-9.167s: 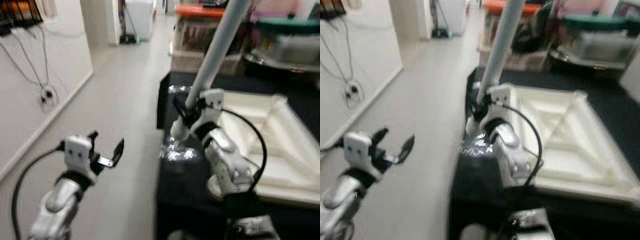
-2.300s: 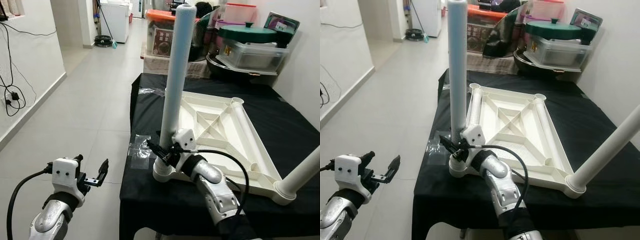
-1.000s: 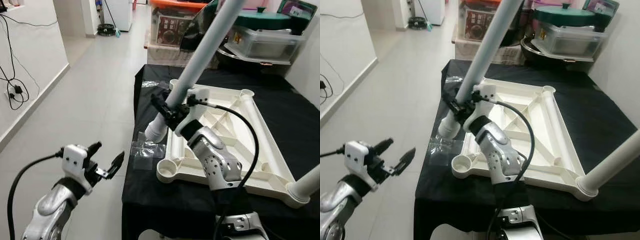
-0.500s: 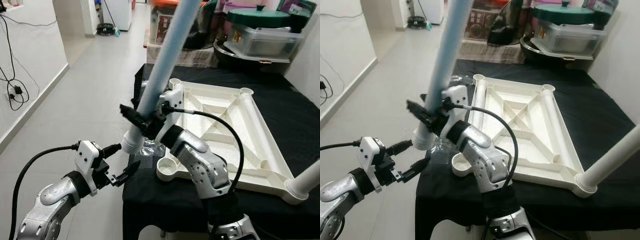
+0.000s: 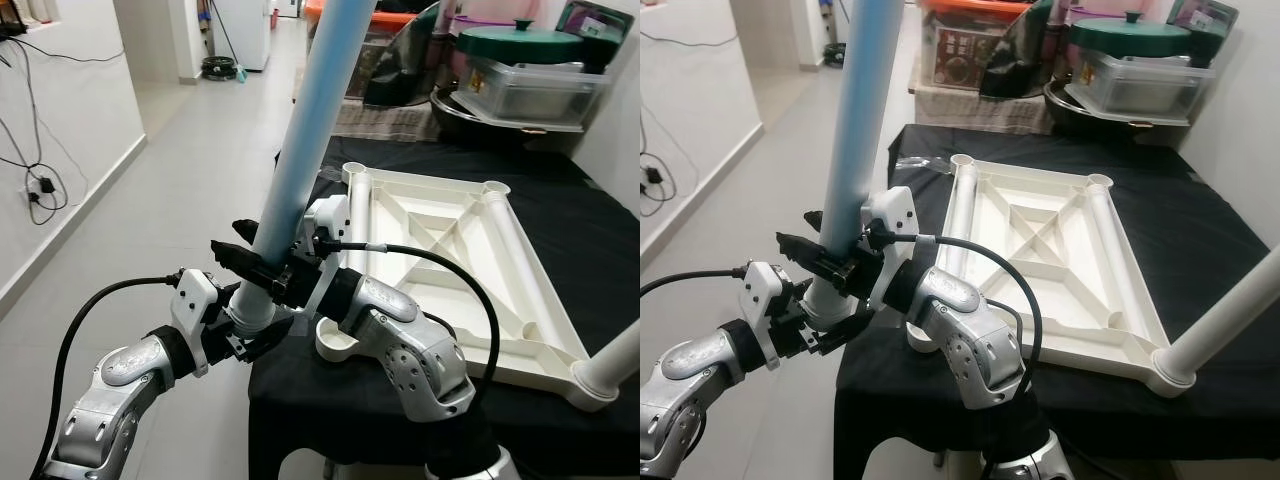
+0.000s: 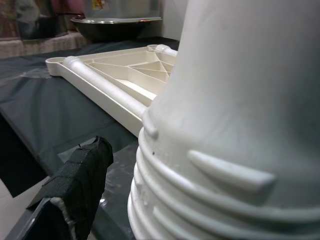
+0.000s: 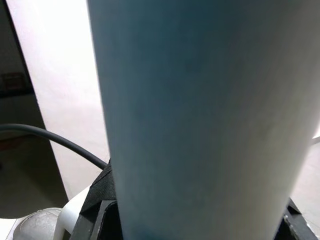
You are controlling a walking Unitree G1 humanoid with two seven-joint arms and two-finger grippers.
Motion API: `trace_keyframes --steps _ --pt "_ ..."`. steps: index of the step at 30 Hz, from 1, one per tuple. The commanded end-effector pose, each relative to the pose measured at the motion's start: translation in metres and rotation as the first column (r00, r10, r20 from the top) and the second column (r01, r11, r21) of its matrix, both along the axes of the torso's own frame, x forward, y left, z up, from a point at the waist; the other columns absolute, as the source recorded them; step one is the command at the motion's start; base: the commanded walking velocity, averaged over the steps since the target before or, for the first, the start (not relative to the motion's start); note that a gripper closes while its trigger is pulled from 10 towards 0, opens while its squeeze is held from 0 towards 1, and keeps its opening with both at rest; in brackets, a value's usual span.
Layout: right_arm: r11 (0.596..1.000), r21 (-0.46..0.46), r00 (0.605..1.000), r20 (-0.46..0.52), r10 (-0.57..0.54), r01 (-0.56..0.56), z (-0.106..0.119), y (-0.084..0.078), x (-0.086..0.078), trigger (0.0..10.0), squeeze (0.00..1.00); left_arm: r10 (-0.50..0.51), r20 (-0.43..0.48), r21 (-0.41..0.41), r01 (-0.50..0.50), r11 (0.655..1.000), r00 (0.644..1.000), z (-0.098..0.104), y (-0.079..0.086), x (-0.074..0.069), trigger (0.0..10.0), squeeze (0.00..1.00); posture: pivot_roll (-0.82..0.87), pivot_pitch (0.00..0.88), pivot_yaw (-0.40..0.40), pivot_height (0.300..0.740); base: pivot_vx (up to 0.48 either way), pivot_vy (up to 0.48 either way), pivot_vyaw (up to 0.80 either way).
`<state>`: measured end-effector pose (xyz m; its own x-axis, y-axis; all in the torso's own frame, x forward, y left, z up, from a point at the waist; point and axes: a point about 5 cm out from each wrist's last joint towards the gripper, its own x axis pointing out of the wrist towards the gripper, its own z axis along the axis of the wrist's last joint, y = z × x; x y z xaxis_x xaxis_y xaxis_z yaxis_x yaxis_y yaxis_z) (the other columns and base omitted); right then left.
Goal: Building children table
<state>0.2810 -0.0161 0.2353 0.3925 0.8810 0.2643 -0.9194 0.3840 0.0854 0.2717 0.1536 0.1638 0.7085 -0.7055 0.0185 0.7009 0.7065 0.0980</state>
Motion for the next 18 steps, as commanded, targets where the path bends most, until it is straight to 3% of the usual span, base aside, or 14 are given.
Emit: trace_keyframes --steps 1,2,3,4,5,15,16,17,18 --pt "0.992 0.000 0.992 -0.003 0.125 -0.125 -0.0013 0.0158 -0.0146 10.0 0.00 -0.054 0.026 -0.008 0.054 0.999 0.998 0.0061 -0.0141 0.0032 9.2 0.00 0.03 0.000 -0.072 0.740 0.000 0.000 0.00" --pt "0.992 -0.002 0.992 -0.007 0.130 -0.130 -0.0020 0.0162 -0.0154 10.0 0.00 -0.069 0.031 -0.006 0.069 0.998 0.997 0.0066 -0.0173 0.0037 9.2 0.00 0.03 0.000 -0.072 0.740 0.000 0.000 0.00" --pt "0.991 -0.003 0.991 -0.008 0.131 -0.131 -0.0020 0.0161 -0.0157 10.0 0.00 -0.069 0.031 -0.006 0.070 0.998 0.997 0.0066 -0.0174 0.0039 3.7 0.00 0.03 0.000 -0.072 0.740 0.000 0.000 0.00" --pt "0.991 -0.003 0.991 -0.008 0.131 -0.131 -0.0020 0.0161 -0.0157 10.0 0.00 -0.069 0.031 -0.006 0.070 0.998 0.997 0.0066 -0.0174 0.0039 3.7 0.00 0.03 0.000 -0.072 0.740 0.000 0.000 0.00" --pt "0.992 -0.008 0.992 -0.009 0.127 -0.127 -0.0028 0.0163 -0.0153 10.0 0.00 -0.079 0.037 -0.010 0.080 0.997 0.996 0.0063 -0.0188 0.0027 0.0 0.00 0.03 0.000 -0.071 0.740 0.000 0.000 0.00" --pt "0.994 -0.024 0.994 -0.020 0.107 -0.107 -0.0069 0.0143 -0.0113 10.0 0.00 -0.079 0.047 -0.004 0.079 0.997 0.996 0.0060 -0.0195 -0.0009 0.0 0.00 0.04 0.000 -0.079 0.740 0.000 0.000 0.00" --pt "0.994 -0.027 0.994 -0.020 0.108 -0.108 -0.0076 0.0148 -0.0113 10.0 0.00 -0.074 0.046 0.012 0.073 0.997 0.996 0.0055 -0.0192 -0.0006 3.4 0.00 0.04 0.000 -0.080 0.740 0.000 0.000 0.00" --pt "0.994 -0.030 0.994 -0.020 0.109 -0.109 -0.0082 0.0153 -0.0113 10.0 0.00 -0.067 0.044 0.035 0.065 0.997 0.997 0.0043 -0.0191 0.0003 10.0 0.00 0.04 0.000 -0.080 0.740 0.000 0.000 0.00" --pt "0.994 -0.030 0.994 -0.020 0.109 -0.109 -0.0082 0.0153 -0.0113 10.0 0.00 -0.067 0.044 0.035 0.065 0.997 0.997 0.0043 -0.0191 0.0003 10.0 0.00 0.04 0.000 -0.080 0.740 0.000 0.000 0.00"
